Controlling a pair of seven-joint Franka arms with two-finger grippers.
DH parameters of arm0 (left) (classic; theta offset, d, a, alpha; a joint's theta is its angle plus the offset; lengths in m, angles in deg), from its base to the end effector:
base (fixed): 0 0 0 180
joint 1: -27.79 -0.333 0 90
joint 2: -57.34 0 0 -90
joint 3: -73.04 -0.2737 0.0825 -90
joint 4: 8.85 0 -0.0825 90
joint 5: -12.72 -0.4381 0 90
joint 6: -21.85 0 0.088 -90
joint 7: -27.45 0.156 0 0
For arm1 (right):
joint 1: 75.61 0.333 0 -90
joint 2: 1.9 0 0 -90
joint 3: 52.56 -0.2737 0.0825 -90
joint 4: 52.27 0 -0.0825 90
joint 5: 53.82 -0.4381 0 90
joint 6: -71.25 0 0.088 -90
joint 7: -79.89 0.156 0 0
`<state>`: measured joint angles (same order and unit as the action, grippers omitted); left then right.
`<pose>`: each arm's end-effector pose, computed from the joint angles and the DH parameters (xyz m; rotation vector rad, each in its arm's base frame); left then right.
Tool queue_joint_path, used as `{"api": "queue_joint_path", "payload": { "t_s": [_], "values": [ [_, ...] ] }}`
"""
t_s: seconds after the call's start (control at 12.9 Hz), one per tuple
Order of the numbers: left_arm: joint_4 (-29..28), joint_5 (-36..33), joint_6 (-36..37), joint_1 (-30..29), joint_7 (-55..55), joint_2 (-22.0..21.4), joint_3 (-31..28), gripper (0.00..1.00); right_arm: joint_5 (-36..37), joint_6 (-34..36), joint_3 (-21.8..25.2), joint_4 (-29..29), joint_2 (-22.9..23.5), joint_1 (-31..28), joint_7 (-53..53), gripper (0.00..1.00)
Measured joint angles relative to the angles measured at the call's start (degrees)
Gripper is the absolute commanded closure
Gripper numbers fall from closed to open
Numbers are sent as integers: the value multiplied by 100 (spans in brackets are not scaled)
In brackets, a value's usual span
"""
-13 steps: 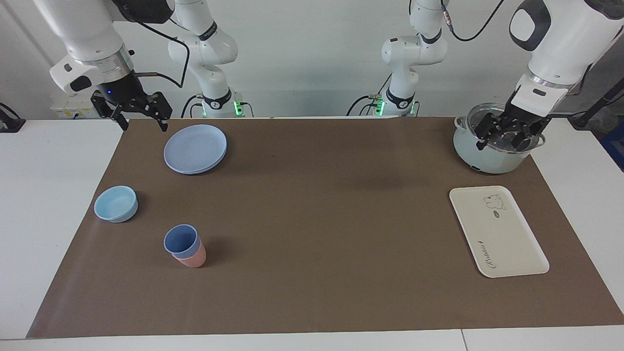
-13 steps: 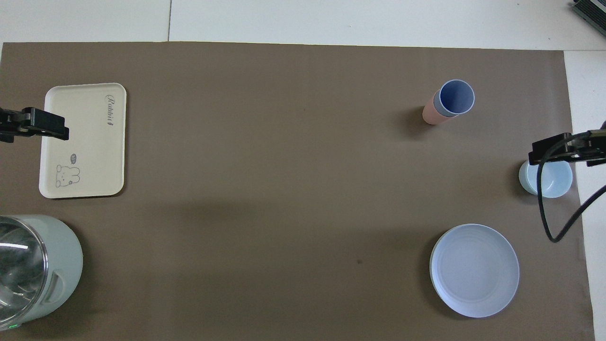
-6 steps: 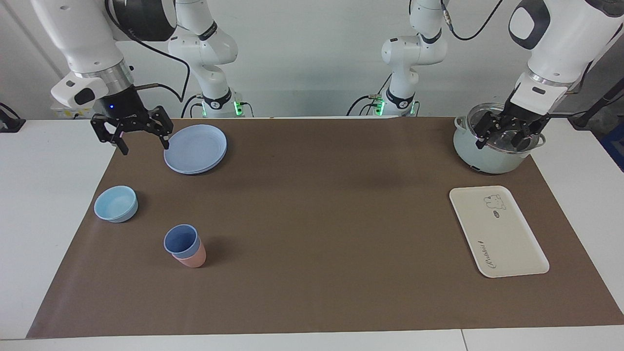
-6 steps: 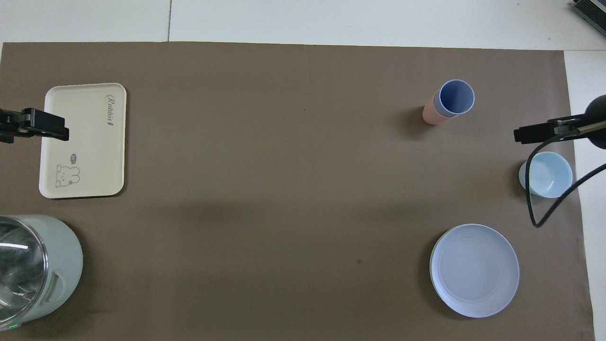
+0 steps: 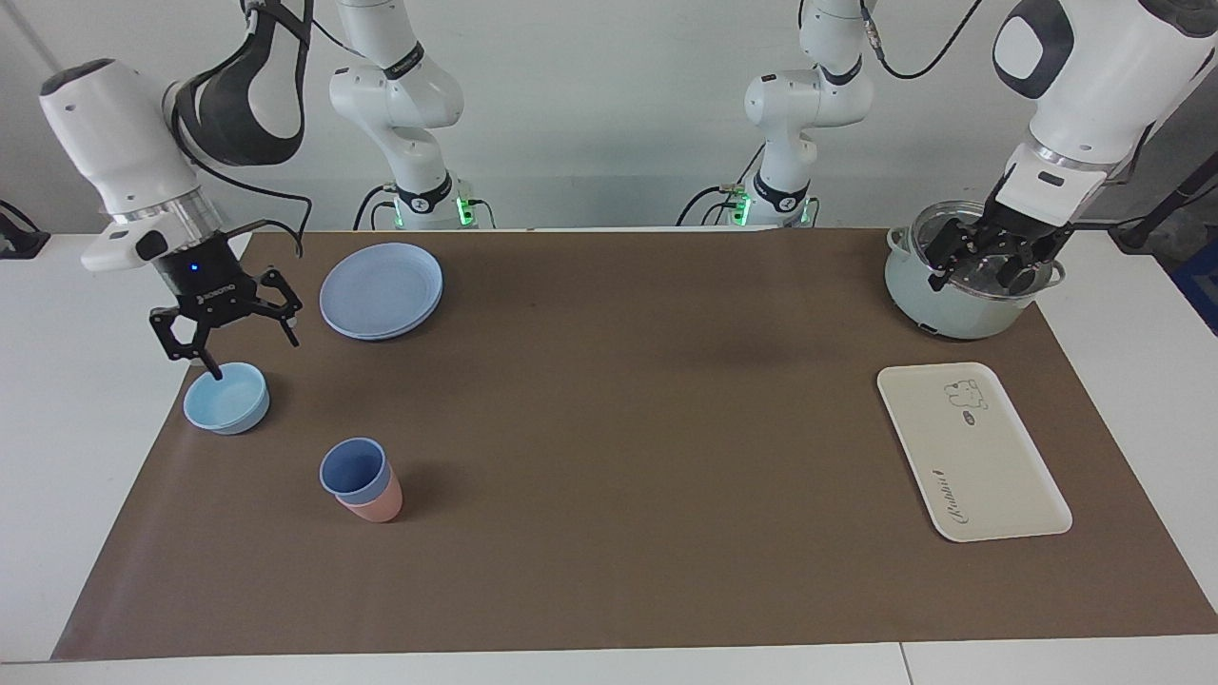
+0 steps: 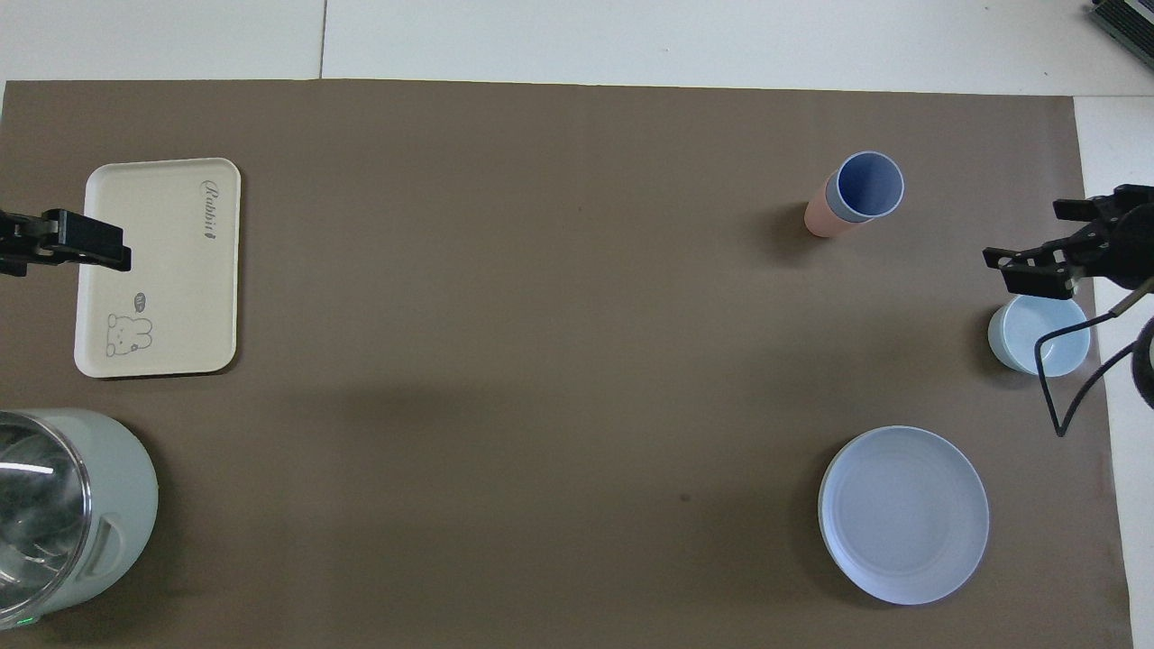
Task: Place cup on tray
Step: 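Move the right gripper toward the pink cup with blue interior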
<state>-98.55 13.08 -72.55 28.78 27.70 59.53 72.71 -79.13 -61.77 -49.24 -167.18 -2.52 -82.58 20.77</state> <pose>0.6282 -0.0082 0.5194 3.1345 -0.0244 0.0686 0.6420 -0.0931 0.3878 -2.8056 -0.8698 -0.7099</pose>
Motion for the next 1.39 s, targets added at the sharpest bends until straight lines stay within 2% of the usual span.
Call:
{"api": "queue_joint_path", "payload": {
  "t_s": [0.23, 0.31, 0.77, 1.0, 1.16, 1.39],
  "values": [
    [-1, 0, 0, 0, 0, -2, 0, 1, -2065, -157, 2, -109, 498, -248, -1840, 0],
    [-1, 0, 0, 0, 0, -2, 0, 1, -2502, -152, 6, -111, 665, -346, -2274, 0],
    [-1, 0, 0, 0, 0, -2, 0, 1, -4152, 61, -1, -123, 1362, -435, -4328, 0],
    [-1, 0, -3, 0, 0, -2, -1, 1, -5367, 291, 0, -124, 1871, -518, -5760, 0],
    [-1, 0, -5, 0, -10, -2, -1, 1, -5814, 380, -13, -100, 2158, -520, -6206, 0],
    [-1, 0, -9, -1, -19, -3, -8, 2, -6338, 383, -82, -66, 2290, -454, -6479, 0]
  ]
}}
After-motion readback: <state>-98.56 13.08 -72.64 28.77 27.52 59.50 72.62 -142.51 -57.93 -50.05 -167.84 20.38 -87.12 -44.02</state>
